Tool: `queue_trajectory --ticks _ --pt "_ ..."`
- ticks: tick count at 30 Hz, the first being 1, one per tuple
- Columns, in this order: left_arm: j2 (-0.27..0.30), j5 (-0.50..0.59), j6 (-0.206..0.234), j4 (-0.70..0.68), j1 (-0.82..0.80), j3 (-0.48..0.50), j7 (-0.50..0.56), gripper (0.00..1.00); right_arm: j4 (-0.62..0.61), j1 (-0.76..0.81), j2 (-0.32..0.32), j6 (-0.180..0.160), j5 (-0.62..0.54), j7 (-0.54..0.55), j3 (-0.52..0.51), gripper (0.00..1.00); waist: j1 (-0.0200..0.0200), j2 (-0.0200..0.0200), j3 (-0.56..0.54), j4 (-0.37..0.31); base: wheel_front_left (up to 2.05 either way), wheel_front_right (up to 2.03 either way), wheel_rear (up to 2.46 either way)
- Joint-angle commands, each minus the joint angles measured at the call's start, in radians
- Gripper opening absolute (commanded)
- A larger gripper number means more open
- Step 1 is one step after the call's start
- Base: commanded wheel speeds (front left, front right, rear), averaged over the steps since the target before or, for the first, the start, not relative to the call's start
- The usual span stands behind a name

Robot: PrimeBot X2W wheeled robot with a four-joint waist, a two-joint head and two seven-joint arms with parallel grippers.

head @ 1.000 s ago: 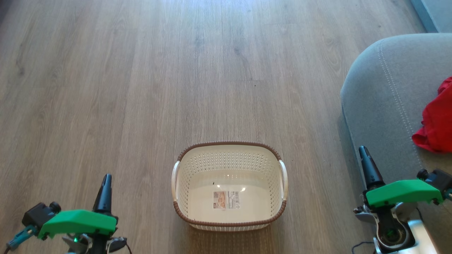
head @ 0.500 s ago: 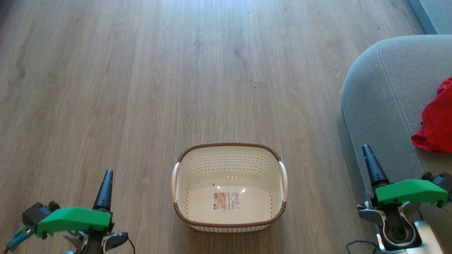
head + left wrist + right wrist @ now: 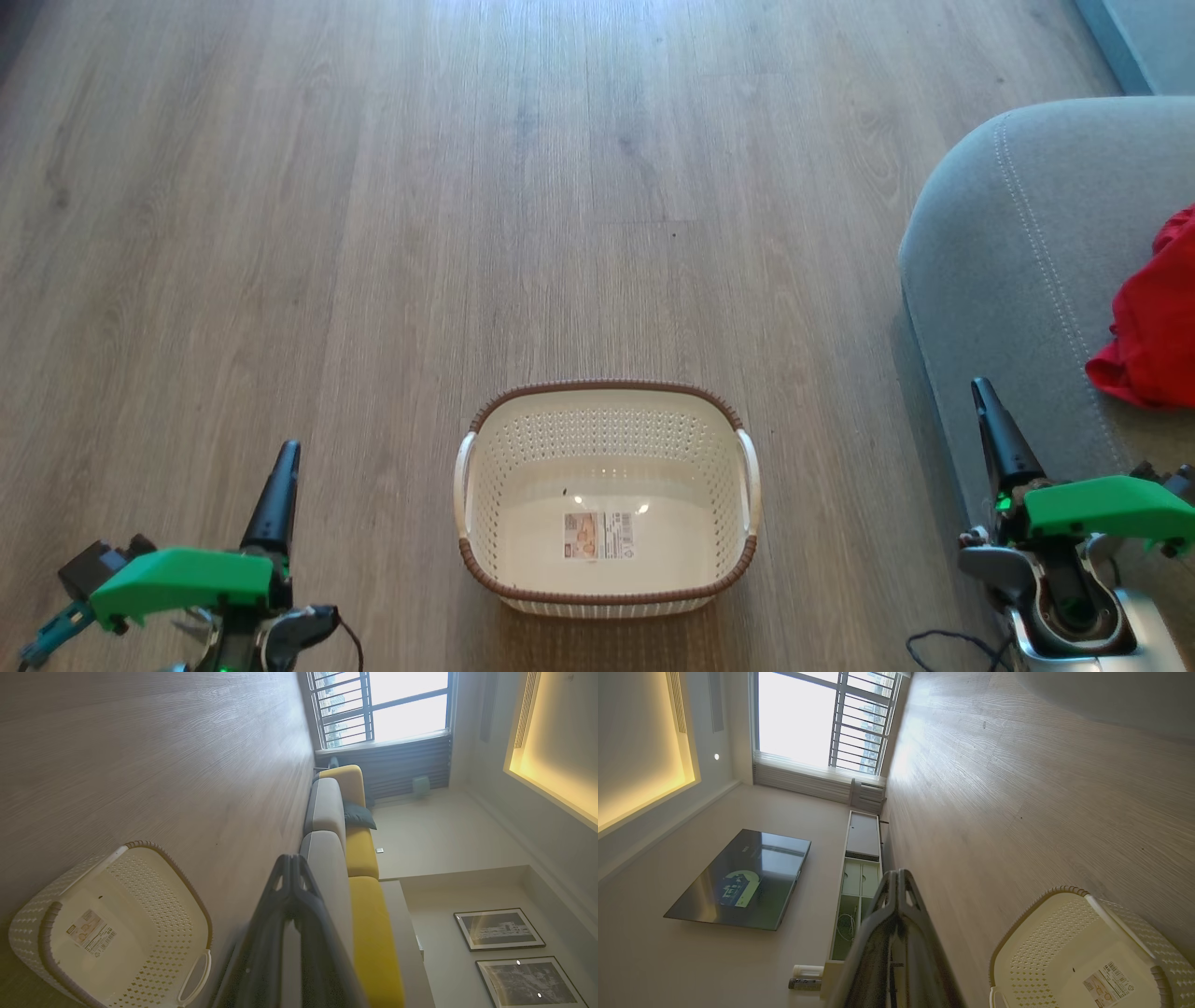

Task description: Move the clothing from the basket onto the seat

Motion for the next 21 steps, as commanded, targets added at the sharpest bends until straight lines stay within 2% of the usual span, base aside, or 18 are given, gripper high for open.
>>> queue_trajectory --ticks 1,17,21 --pt "0.013 -0.035 -0.008 -0.036 -0.056 0.034 0.012 0.00 -0.044 -0.009 0.004 0.000 0.034 0.013 0.010 0.00 0.0000 -0.0001 -0.001 0.000 0.00 0.00 0.00" --pt "0.015 -0.220 -0.019 -0.040 -0.065 0.040 0.058 0.00 -0.064 -0.001 0.014 0.000 0.207 0.060 -0.024 0.00 0.0000 -0.0001 -0.008 0.000 0.00 0.00 0.00" --pt "0.015 -0.226 -0.019 -0.040 -0.065 0.040 0.060 0.00 -0.065 -0.001 0.014 0.000 0.212 0.061 -0.025 0.00 0.0000 -0.0001 -0.008 0.000 0.00 0.00 0.00"
